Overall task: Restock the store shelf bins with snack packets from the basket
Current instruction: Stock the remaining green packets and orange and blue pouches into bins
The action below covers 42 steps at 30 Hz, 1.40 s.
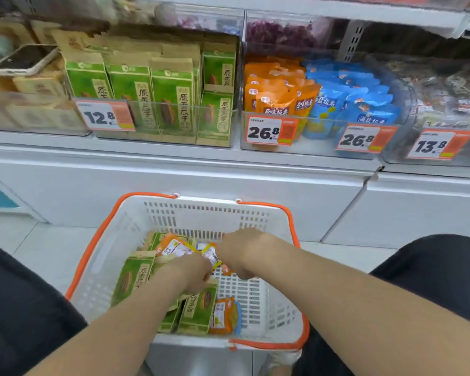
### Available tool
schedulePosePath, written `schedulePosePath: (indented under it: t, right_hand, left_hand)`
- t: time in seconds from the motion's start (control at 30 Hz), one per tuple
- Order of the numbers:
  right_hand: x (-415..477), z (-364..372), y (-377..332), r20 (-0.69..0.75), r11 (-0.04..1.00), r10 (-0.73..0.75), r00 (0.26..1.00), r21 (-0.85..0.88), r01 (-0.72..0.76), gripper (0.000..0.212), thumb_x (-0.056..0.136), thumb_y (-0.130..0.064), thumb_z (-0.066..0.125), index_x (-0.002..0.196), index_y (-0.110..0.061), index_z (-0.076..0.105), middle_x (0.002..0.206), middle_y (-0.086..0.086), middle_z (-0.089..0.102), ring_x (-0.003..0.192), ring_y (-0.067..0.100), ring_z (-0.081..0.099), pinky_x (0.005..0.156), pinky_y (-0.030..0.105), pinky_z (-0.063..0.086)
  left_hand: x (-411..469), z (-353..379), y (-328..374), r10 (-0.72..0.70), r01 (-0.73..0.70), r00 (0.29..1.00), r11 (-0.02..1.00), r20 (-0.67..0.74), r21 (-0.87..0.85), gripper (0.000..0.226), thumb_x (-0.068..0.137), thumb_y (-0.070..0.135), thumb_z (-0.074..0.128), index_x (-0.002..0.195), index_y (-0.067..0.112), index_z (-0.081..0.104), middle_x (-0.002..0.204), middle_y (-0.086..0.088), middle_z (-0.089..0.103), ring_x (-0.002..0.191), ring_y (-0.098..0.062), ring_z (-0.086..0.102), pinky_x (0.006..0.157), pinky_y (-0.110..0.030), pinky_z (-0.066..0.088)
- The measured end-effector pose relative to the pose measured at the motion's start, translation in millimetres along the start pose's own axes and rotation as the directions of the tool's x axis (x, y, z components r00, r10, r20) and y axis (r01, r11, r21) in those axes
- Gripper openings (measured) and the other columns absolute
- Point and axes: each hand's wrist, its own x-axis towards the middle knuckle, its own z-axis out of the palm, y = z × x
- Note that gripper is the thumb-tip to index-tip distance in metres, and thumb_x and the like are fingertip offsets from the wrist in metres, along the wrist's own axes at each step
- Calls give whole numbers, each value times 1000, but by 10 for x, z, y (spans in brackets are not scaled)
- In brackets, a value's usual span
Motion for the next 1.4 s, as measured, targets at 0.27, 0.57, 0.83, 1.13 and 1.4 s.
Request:
schedulePosePath:
  t: [0.27, 0.57, 0.83, 1.13, 1.4]
  right_hand:
    - [182, 223, -215, -18, 994, -87, 996, -65, 86, 33, 94, 1, 62, 74, -14, 39, 78, 0, 46, 60, 15, 45, 54, 32, 42]
    - [186, 112, -53, 15, 1000, -15, 1000, -14, 15, 13, 95, -2, 60, 94, -13, 54, 82, 0, 48, 61, 15, 46, 51, 29, 41]
    - [59, -288, 175, -50, 992, 36, 998, 122, -30, 12, 93, -1, 58, 87, -11, 56, 83, 4, 50, 69, 22, 54, 77, 39, 56]
    - [-122, -459, 765, -247, 882, 334, 910, 421, -210, 63, 92, -6, 59, 147, -18, 31, 116, 11, 58, 97, 37, 62, 73, 43, 52]
    - [-377, -860, 1048, -443, 540, 548, 710, 835, 105, 9, 89, -14, 78, 98, -15, 75, 68, 4, 72, 64, 16, 70, 51, 22, 51]
  left_hand:
    - [-107, 521, 314, 97, -191, 965, 897, 244, 398, 85, 101, -5, 56, 164, 36, 18, 169, -23, 10, 125, -49, 58, 86, -48, 54]
    - [55, 343, 179, 277, -270, 959, 820, 63, 505, 31, 101, 5, 59, 128, 17, 68, 154, -12, 38, 129, -35, 53, 100, -51, 51]
    - [93, 76, 41, 83, -238, 958, 763, -275, -600, 20, 84, 13, 78, 77, 28, 67, 86, 10, 67, 69, -1, 59, 71, -31, 53]
    - [-83, -629, 107, -33, -359, 933, -184, -359, -915, 22, 107, 17, 58, 120, 1, 64, 100, -18, 73, 86, -25, 70, 76, -36, 60]
    - [-426, -1245, 420, -228, -518, 843, -98, -488, -850, 44, 100, 59, 54, 120, 22, 68, 108, -9, 78, 101, -27, 76, 86, -44, 62]
